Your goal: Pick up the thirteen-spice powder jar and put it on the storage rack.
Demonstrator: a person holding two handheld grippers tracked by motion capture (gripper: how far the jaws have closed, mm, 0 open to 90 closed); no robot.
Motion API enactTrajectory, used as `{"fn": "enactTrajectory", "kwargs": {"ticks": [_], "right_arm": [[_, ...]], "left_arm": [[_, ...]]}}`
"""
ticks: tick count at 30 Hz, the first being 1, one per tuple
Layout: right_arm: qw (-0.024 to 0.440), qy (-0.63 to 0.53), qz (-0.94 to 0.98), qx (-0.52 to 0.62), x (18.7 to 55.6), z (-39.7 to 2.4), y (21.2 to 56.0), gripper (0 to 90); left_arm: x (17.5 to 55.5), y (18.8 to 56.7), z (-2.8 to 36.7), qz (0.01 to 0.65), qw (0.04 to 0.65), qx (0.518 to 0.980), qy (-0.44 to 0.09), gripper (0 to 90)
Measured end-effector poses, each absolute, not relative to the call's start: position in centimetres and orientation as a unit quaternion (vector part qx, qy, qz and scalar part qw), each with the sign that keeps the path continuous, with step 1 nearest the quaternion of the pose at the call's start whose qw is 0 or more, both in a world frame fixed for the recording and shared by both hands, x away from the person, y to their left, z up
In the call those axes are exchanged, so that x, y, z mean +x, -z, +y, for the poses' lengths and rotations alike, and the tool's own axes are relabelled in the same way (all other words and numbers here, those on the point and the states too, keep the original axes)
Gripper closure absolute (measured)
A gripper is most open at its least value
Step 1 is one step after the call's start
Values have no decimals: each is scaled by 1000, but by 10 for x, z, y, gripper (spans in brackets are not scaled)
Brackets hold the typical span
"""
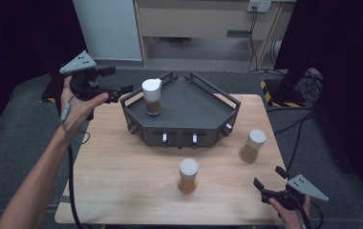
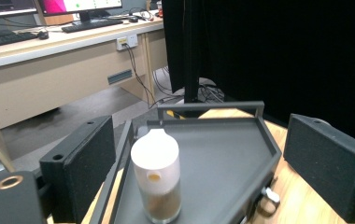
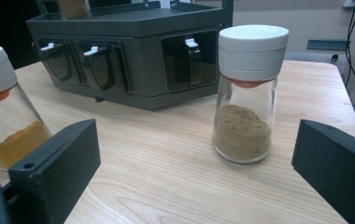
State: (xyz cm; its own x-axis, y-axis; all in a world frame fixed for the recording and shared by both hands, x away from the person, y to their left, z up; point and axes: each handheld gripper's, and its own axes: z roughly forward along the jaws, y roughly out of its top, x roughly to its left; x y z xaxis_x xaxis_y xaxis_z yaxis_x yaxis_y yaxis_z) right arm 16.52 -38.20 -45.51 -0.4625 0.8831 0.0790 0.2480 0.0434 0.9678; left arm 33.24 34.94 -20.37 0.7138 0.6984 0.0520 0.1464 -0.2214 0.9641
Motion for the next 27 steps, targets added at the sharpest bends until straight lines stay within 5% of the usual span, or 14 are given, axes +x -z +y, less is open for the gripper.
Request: {"fn": "enactTrajectory", "kwargs": {"ticks": [27], "right_arm": [[296,-540,661,430,164,-380,454,17]], "left_arm": [[234,304,390,310,575,714,-251,76]]}}
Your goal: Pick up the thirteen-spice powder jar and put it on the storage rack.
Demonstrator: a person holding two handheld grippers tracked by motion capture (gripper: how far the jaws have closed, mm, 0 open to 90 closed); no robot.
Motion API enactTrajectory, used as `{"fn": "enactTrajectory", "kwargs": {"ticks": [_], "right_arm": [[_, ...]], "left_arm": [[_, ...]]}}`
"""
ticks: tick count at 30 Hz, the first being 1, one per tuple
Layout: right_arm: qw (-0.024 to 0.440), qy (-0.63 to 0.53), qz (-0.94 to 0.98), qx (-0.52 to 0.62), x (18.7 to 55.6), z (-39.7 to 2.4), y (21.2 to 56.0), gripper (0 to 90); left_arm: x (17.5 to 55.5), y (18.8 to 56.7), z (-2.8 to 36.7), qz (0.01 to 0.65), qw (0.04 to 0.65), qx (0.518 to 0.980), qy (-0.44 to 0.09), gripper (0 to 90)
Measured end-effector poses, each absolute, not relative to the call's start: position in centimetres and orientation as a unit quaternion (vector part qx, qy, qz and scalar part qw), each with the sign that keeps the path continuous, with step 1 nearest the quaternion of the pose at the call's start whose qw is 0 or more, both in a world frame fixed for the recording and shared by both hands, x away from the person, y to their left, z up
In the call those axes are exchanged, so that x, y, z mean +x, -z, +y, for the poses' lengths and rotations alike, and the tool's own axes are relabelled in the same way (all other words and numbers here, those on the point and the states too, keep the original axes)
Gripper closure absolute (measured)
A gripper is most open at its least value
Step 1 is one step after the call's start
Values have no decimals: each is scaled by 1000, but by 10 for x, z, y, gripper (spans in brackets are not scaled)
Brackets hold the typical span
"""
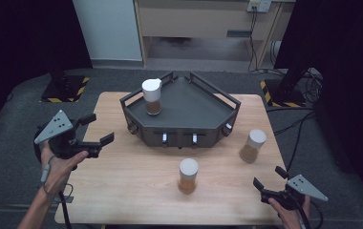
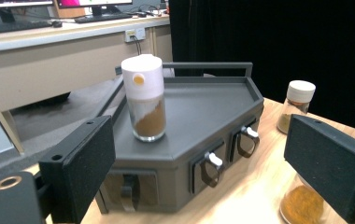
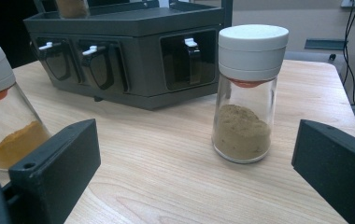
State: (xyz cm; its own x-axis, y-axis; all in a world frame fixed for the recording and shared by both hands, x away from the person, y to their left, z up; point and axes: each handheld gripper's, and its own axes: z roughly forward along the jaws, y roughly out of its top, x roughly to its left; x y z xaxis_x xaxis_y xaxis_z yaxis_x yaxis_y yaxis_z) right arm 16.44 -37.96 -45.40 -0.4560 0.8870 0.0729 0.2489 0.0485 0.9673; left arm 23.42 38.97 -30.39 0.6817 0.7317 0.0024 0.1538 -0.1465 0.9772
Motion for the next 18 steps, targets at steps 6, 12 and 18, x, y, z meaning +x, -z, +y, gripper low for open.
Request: {"fn": "enactTrajectory", "kwargs": {"ticks": [6,12,18], "right_arm": [[296,-539,662,429,164,-379,454,18],[297,-539,661,429,164,-379,454,18],[297,-539,662,429,164,-379,454,18]], "left_arm": [[219,333,392,327,565,712,-259,74],[208,362,395,349,560,704,-261,69],[195,389,396,375,556,693,-264,70]]}}
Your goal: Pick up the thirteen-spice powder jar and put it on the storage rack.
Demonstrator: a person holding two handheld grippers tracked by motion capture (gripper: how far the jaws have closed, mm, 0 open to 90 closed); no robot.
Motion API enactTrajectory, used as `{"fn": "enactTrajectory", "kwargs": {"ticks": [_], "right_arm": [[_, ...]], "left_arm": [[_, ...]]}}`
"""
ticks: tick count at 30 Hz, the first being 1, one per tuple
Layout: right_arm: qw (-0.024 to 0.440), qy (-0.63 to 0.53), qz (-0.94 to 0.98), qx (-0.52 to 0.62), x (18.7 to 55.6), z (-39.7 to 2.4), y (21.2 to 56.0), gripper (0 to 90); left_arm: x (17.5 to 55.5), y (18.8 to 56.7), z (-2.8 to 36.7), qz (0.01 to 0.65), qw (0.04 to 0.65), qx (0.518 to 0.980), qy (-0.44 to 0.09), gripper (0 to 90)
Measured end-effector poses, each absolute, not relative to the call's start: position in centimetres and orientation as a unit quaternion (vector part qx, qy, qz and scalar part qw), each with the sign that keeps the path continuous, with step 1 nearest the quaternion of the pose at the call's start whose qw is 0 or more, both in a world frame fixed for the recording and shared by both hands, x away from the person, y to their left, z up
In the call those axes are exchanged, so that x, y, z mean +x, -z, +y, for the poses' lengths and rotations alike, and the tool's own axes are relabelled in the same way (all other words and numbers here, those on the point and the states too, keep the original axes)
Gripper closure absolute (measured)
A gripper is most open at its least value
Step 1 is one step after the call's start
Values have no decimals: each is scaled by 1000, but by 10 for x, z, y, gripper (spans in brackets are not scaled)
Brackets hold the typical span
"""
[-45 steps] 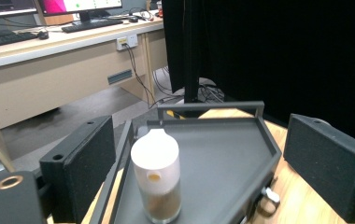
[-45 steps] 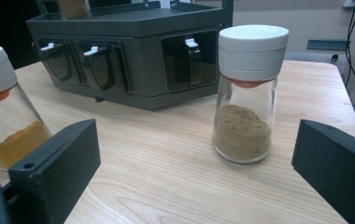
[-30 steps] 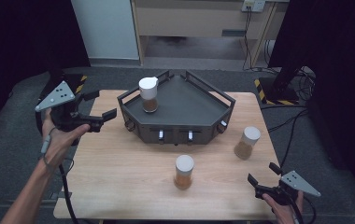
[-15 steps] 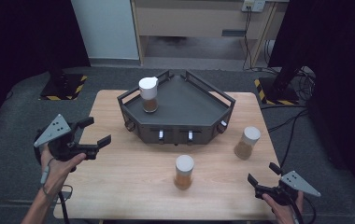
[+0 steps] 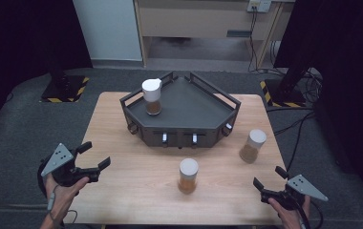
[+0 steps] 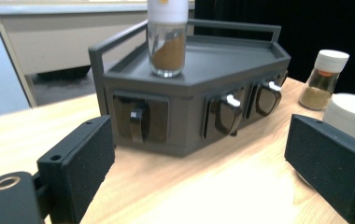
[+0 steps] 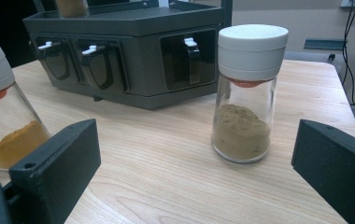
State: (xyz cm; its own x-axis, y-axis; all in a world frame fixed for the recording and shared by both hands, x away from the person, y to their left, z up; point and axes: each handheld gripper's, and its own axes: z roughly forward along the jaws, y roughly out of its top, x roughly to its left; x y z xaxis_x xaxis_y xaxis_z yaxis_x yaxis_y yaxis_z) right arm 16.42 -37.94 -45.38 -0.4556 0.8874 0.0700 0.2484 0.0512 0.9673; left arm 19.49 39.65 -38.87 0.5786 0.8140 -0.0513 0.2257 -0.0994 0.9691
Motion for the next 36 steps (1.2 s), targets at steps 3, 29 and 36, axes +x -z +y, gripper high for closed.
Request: {"fn": "enactTrajectory", "kwargs": {"ticks": [3,29,36], "right_arm": [[296,-539,661,429,164,-379,454,18],[298,-541,661,426,164,-380,454,18],[297,-541,662,425,164,-380,454,18]], "left_arm": [[191,397,397,385,546,695,-264,70],[176,429,403,391,520,706,-280,66],[185,435,415,375,556,700,-244,54]]}}
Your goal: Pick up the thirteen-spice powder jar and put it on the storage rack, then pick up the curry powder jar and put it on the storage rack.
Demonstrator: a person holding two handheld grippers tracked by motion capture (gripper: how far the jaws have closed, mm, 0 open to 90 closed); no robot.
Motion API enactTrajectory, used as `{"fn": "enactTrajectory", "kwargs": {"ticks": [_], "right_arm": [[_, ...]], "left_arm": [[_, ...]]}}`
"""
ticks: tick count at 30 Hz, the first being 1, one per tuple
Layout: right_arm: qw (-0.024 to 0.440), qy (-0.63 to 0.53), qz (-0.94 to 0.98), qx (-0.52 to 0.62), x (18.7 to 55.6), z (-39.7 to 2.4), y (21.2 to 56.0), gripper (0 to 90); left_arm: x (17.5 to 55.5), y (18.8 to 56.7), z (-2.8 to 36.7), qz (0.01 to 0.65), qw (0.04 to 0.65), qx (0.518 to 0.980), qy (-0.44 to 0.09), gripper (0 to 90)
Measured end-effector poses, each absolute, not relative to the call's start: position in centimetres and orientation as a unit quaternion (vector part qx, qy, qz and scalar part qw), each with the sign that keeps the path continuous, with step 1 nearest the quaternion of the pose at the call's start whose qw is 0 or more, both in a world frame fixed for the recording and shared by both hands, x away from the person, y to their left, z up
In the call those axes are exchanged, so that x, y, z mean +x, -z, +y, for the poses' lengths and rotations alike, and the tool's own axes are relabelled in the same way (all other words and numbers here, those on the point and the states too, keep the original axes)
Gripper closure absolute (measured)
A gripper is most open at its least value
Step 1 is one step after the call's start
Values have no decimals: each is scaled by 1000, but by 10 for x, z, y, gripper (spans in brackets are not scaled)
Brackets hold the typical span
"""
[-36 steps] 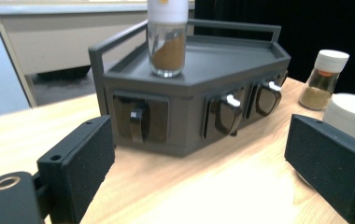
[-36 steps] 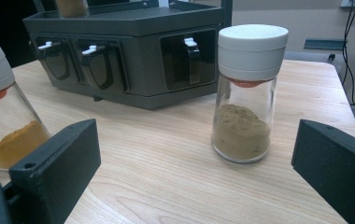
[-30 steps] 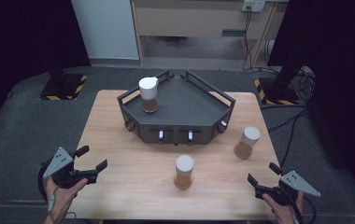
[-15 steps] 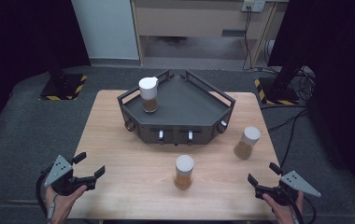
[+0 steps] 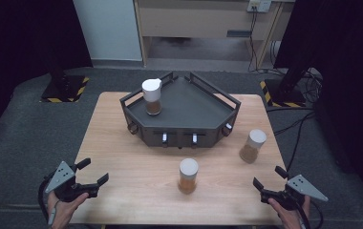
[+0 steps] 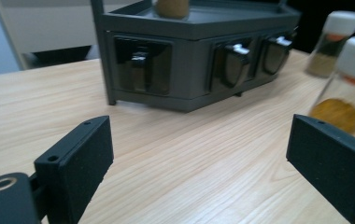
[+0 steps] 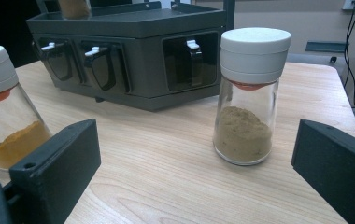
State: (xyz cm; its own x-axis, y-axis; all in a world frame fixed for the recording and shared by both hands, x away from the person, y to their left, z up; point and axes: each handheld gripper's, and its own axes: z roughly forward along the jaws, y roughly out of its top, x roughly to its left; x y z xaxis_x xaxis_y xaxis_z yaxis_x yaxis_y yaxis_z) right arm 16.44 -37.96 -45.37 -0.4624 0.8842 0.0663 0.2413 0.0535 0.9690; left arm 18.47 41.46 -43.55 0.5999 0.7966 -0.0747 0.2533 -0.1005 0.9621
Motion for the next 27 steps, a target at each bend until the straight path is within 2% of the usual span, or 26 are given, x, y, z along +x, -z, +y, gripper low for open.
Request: {"fn": "enactTrajectory", "kwargs": {"ticks": [27], "right_arm": [[292,-546,667,415,166,-380,454,17]], "left_arm": [[182,435,418,359,564,700,-251,45]]}}
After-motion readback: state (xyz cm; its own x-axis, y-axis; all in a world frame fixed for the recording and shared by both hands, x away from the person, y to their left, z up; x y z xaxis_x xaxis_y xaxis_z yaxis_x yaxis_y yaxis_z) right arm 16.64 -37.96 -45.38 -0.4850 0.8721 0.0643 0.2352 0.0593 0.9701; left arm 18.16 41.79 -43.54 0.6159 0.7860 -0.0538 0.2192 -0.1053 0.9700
